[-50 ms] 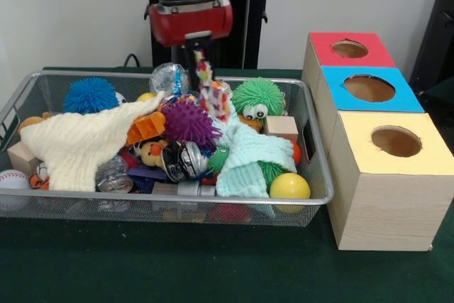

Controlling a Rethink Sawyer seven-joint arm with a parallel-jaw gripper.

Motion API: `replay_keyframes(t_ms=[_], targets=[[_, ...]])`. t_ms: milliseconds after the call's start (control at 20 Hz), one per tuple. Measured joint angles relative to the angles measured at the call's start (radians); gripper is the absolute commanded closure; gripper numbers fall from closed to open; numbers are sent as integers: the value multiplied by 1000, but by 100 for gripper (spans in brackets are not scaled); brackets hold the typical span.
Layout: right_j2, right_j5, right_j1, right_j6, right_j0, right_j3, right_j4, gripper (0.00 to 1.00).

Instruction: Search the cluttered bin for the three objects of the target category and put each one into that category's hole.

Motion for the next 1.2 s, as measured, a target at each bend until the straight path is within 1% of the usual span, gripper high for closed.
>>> replay_keyframes(t_ms=[50,150,300,400,500,550,700,800,950,1100,1200], targets=[[-4,-2,1,1,7,3,5,100],[-27,-23,3,12,53,19,30,100],[-63,-52,2,31,126,41,71,100],[-88,-68,-1,55,184,58,112,100],[-104,-71,-5,72,222,67,142,100],[-106,-72,-6,74,225,67,144,100],[-130,-71,-17,98,275,77,185,100],[-152,-71,-36,111,319,82,222,100],[-177,-71,-62,124,364,82,260,100],[-217,-70,-100,140,424,82,301,100],[-237,-66,-117,142,453,80,314,100]])
